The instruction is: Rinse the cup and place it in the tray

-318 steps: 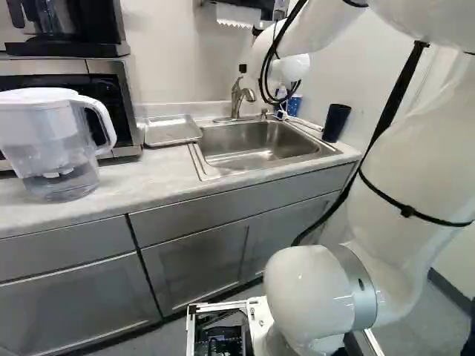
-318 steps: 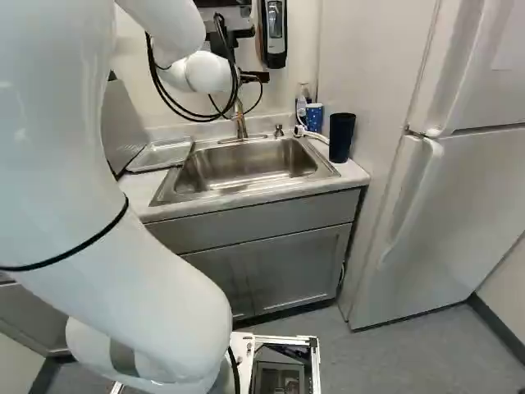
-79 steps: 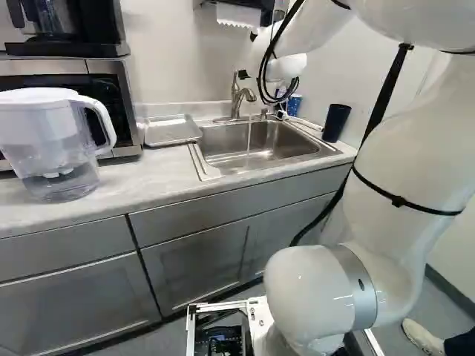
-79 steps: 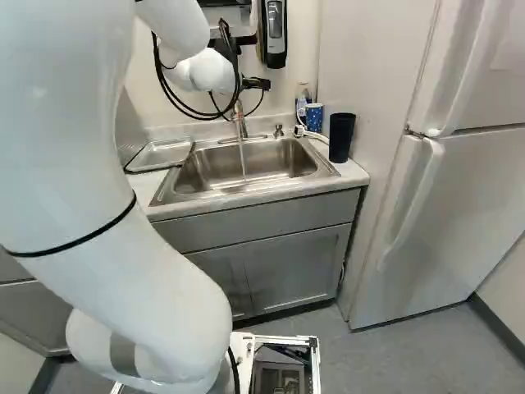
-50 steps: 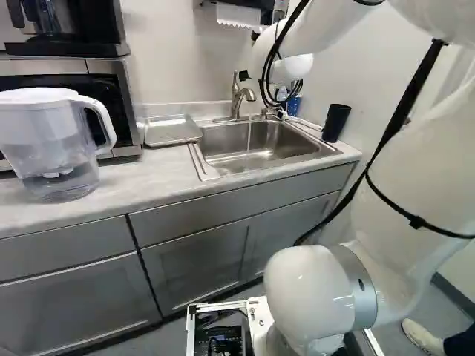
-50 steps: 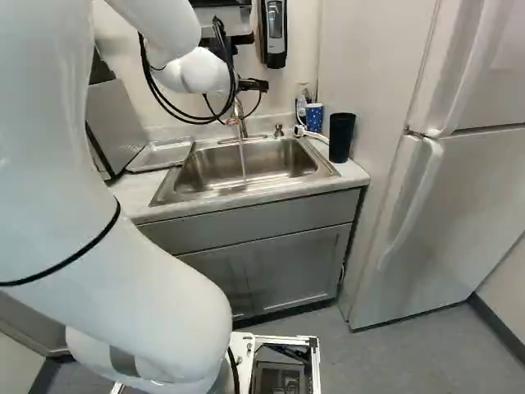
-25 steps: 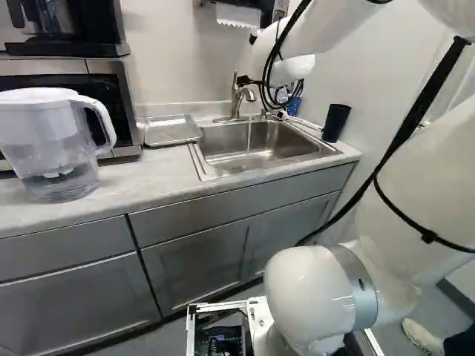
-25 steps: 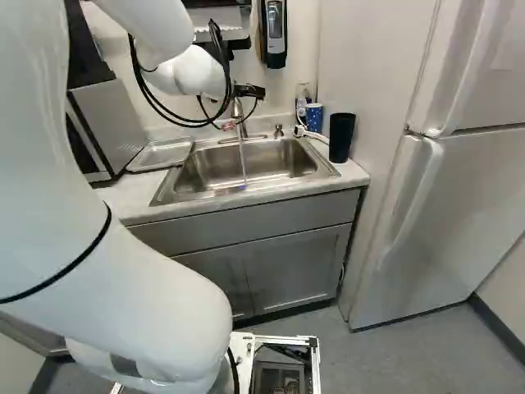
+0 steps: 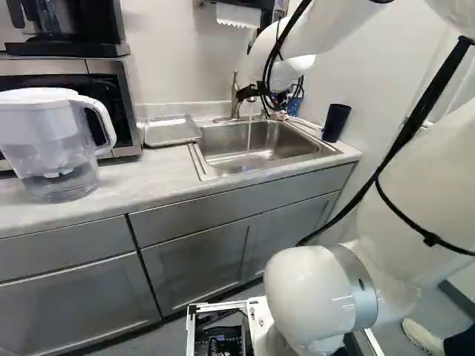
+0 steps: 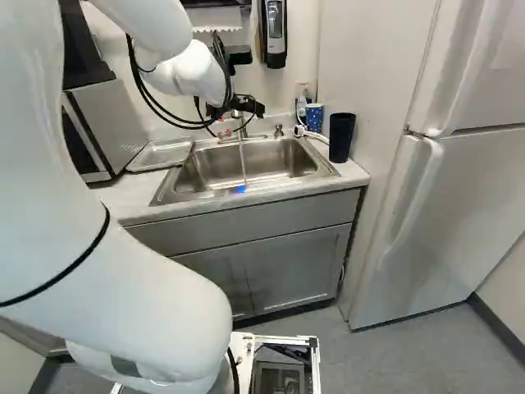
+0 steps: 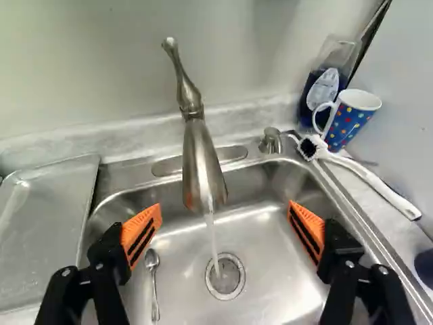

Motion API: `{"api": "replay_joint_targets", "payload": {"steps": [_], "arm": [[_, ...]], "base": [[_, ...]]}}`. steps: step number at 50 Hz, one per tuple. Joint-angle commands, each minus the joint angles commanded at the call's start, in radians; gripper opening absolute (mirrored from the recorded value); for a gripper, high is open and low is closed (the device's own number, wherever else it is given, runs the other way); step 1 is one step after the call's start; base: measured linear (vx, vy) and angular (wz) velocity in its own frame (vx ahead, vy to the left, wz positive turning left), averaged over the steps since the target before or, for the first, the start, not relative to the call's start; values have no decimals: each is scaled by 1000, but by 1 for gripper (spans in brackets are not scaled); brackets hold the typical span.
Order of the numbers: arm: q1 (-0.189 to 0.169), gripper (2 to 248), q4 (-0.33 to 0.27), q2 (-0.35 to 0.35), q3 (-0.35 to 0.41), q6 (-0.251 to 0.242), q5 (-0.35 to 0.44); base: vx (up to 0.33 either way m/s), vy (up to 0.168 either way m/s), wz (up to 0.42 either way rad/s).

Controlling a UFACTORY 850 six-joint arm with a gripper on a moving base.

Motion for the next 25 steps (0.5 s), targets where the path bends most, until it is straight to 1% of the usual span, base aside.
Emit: {"api": "replay_joint_targets", "payload": {"steps": [25], "arm": [[0,247,0,0,0,0,-263]], "base": [[0,0,0]]}}
